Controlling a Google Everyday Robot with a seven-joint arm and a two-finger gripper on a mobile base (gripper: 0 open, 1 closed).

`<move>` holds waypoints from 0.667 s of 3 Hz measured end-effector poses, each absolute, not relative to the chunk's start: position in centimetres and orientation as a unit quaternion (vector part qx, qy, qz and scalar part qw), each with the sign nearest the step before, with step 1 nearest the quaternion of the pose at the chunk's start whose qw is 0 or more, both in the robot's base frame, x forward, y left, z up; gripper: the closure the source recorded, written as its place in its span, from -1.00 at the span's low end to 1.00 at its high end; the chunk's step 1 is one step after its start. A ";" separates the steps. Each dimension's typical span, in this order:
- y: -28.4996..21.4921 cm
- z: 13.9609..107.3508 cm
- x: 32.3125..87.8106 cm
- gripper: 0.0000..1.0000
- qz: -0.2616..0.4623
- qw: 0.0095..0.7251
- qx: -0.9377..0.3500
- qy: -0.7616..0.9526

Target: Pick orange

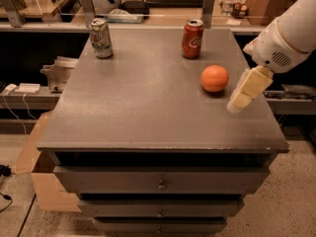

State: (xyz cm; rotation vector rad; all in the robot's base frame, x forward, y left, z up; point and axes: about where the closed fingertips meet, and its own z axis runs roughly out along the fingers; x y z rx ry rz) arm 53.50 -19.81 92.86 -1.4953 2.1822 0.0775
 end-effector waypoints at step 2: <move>-19.0 91.3 58.6 -1.00 0.044 0.298 -0.503 0.810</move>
Offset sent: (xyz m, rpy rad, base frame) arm 0.0788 0.0167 -0.0220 0.1824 -0.0871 -0.1004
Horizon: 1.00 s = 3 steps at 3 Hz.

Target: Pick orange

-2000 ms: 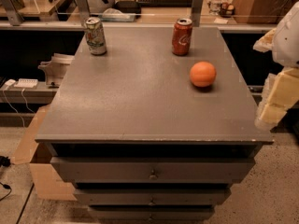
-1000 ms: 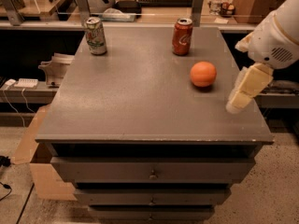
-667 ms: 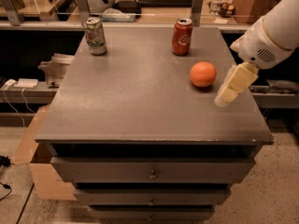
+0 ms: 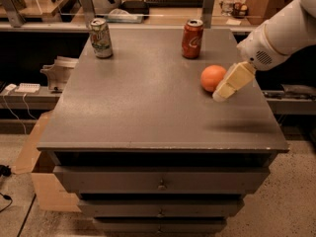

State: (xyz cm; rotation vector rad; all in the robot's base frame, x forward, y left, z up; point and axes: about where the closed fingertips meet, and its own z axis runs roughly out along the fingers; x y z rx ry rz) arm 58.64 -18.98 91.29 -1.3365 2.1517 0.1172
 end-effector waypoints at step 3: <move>-16.9 88.0 61.6 -1.00 0.096 0.297 -0.498 0.809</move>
Offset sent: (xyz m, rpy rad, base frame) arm 0.0331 0.0212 -0.0342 0.1092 0.0538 0.0191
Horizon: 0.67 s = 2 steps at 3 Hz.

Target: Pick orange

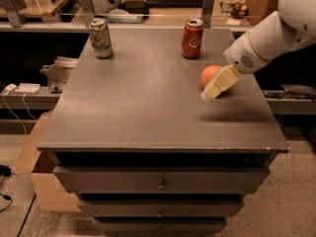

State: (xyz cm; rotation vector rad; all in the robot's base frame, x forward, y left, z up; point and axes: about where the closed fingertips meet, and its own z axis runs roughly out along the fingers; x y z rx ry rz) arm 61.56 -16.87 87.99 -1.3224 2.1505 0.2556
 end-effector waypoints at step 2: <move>-16.0 86.9 62.3 -0.65 0.111 0.289 -0.504 0.806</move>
Offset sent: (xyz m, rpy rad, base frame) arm 0.0101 0.0088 -0.0129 0.0215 0.0340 0.0286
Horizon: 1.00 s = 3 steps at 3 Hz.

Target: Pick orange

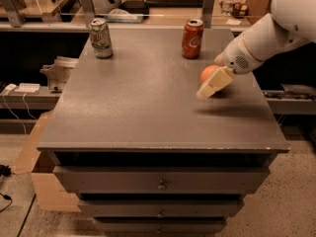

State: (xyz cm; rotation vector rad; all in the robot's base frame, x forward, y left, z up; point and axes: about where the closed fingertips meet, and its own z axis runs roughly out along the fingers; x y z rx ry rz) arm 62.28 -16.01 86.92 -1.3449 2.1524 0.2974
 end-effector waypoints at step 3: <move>-14.8 88.4 62.1 0.76 0.115 0.290 -0.537 0.783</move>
Offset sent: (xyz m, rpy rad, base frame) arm -0.0019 0.0041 -0.0071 -0.0297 0.0355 0.0559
